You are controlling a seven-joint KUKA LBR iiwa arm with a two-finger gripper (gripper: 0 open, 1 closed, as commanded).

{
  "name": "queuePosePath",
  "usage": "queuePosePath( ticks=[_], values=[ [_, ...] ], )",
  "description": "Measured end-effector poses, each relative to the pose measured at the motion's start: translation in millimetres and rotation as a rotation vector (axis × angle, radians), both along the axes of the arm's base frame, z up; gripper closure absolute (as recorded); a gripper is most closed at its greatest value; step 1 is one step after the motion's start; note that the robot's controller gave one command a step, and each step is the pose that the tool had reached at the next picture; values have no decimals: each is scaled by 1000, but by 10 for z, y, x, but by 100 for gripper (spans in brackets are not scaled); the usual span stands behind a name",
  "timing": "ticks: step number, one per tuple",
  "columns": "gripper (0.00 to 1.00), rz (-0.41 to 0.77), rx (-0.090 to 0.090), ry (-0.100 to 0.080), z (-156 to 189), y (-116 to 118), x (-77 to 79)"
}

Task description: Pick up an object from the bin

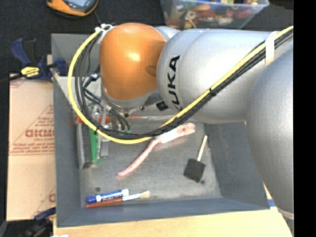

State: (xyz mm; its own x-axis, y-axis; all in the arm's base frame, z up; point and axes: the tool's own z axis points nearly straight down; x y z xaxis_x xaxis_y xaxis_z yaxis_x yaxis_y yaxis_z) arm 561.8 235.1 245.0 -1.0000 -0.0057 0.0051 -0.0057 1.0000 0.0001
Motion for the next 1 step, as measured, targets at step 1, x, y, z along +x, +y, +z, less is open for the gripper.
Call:
queuePosePath(
  ticks=[1],
  values=[
    [0, -6, 2, -8, 49, -14, 20]
  ],
)
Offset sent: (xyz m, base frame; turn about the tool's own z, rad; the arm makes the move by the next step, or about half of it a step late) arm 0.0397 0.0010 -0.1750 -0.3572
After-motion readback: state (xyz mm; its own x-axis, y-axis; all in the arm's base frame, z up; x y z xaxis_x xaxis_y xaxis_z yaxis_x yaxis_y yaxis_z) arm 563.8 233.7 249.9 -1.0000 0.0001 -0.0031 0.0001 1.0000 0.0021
